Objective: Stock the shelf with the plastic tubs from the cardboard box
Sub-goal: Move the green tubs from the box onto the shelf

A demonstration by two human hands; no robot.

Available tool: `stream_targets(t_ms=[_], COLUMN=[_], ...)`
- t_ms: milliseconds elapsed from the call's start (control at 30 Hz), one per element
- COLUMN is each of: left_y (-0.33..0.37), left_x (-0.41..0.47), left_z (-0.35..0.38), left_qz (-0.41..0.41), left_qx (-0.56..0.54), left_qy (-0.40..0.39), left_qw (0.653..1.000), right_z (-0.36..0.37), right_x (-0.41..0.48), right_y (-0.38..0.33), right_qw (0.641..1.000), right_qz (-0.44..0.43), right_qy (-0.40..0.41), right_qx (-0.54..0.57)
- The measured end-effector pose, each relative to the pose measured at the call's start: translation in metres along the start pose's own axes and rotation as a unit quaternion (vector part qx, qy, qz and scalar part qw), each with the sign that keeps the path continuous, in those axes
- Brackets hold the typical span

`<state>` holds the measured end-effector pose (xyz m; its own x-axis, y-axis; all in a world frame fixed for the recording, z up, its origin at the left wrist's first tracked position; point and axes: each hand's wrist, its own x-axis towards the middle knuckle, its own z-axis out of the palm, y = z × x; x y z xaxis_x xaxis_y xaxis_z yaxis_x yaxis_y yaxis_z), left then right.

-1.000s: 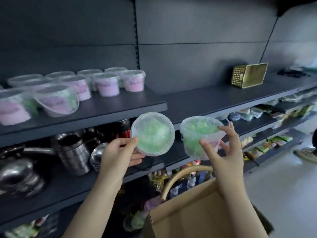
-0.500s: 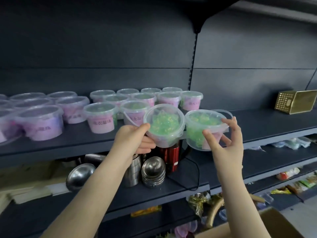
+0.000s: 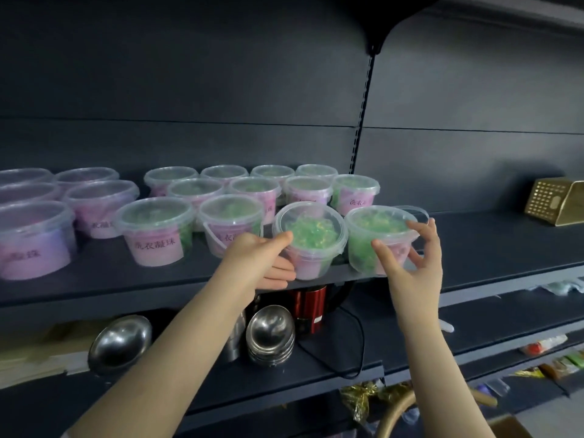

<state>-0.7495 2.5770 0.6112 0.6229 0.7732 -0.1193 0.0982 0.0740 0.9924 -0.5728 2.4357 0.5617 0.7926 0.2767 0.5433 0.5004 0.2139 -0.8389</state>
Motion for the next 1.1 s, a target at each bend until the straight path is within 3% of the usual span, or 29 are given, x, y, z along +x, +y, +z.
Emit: stream_targets(t_ms=[300, 433, 500, 567, 633, 733, 967, 1100], left_y=[0.0, -0.015, -0.02, -0.017, -0.01, -0.003, -0.005, 0.005], left_x=[0.021, 0.017, 0.015, 0.017, 0.025, 0.039, 0.041, 0.037], left_z=[0.025, 0.029, 0.027, 0.023, 0.023, 0.025, 0.044, 0.032], left_qz=[-0.003, 0.081, 0.227, 0.369, 0.41, 0.363, 0.367, 0.353], left_qx=[-0.038, 0.046, 0.19, 0.336, 0.434, 0.512, 0.499, 0.52], left_qy=[0.019, 0.079, 0.167, 0.231, 0.214, 0.143, 0.186, 0.143], left_qw=[0.999, 0.992, 0.94, 0.835, 0.773, 0.765, 0.763, 0.765], right_z=[0.008, 0.0, -0.011, -0.024, -0.035, -0.041, -0.016, -0.024], right_x=[0.034, 0.043, 0.057, 0.077, 0.095, 0.111, 0.111, 0.124], right_y=[0.033, 0.041, 0.043, 0.044, 0.043, 0.037, 0.027, 0.024], right_qw=[0.998, 0.992, 0.986, 0.97, 0.951, 0.932, 0.924, 0.908], right_qz=[0.002, -0.021, -0.05, -0.098, -0.128, -0.16, -0.201, -0.178], right_qy=[-0.048, -0.081, -0.107, -0.147, -0.212, -0.265, -0.229, -0.308], right_qx=[-0.034, -0.094, -0.119, -0.165, -0.187, -0.188, -0.232, -0.221])
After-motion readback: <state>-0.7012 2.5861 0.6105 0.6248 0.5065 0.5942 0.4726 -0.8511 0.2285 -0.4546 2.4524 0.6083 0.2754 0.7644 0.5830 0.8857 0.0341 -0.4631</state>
